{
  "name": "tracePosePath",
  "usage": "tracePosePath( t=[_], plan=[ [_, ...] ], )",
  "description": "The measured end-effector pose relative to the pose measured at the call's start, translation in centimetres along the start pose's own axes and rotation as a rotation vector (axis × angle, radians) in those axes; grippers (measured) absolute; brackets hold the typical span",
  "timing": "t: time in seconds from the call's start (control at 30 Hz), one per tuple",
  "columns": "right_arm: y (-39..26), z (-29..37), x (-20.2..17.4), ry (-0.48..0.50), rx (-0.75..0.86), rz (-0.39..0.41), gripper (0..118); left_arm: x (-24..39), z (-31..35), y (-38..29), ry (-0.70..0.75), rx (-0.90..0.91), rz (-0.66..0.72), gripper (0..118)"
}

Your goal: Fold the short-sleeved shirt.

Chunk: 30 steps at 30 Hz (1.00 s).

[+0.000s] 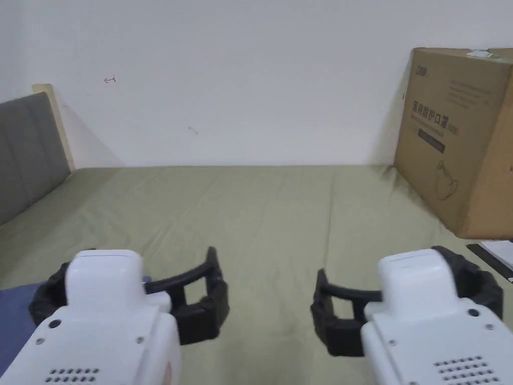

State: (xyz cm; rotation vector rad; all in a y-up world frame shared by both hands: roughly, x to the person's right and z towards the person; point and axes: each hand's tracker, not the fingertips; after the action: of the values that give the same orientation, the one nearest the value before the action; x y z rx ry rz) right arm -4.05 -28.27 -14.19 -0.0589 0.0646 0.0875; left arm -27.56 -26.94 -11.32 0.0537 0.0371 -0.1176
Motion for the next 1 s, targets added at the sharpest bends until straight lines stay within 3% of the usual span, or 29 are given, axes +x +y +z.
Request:
tracePosePath(
  t=[0.07, 0.1, 0.2, 0.3, 0.47, 0.57, 0.6, 0.63, 0.7, 0.73, 0.77, 0.83, 1.0],
  plan=[
    [-0.7, -0.1, 1.2, -0.023, 0.003, -0.130, 118, 1.1, 0.3, 0.0, 0.005, 0.001, -0.080, 118],
    [-1.3, -0.2, 1.6, -0.039, -0.001, -0.157, 118, 1.2, 0.4, -0.4, 0.002, -0.009, -0.026, 118],
    [-2.5, -0.4, 1.7, -0.085, -0.052, -0.100, 118, 0.6, 0.1, -1.2, -0.060, -0.044, 0.131, 118],
    [-2.6, -0.3, 1.6, -0.089, -0.050, -0.030, 118, 0.0, -0.2, -1.2, -0.033, -0.063, 0.145, 118],
    [-1.2, 0.2, 1.7, -0.075, -0.005, -0.070, 118, -0.2, -0.2, -0.7, -0.013, -0.067, 0.133, 118],
    [-1.1, 0.4, 1.4, -0.076, 0.009, -0.049, 115, -0.2, -0.3, -0.5, -0.063, -0.111, 0.187, 116],
    [-1.1, 0.4, 1.3, -0.077, 0.011, -0.040, 109, -0.2, -0.3, -0.4, -0.070, -0.122, 0.190, 110],
    [-1.1, 0.5, 1.3, -0.077, 0.015, -0.033, 94, -0.1, -0.3, -0.4, -0.070, -0.126, 0.186, 86],
    [-1.0, 0.7, 1.3, -0.067, 0.018, -0.036, 45, 0.3, -0.1, -0.4, -0.051, -0.118, 0.161, 21],
    [-0.9, 0.7, 1.3, -0.066, 0.017, -0.041, 17, 0.5, -0.1, -0.4, -0.029, -0.115, 0.144, 1],
    [-0.8, 0.6, 1.3, -0.073, 0.014, -0.050, 6, 0.6, -0.3, -0.4, -0.017, -0.124, 0.136, 0],
    [-1.0, 0.8, 1.4, -0.073, 0.017, -0.057, 0, 0.3, -0.1, -0.6, -0.049, -0.131, 0.146, 0],
    [-0.8, 1.0, 1.6, -0.055, 0.019, -0.070, 0, 0.1, 0.2, -0.4, -0.025, -0.118, 0.141, 0]
  ],
)
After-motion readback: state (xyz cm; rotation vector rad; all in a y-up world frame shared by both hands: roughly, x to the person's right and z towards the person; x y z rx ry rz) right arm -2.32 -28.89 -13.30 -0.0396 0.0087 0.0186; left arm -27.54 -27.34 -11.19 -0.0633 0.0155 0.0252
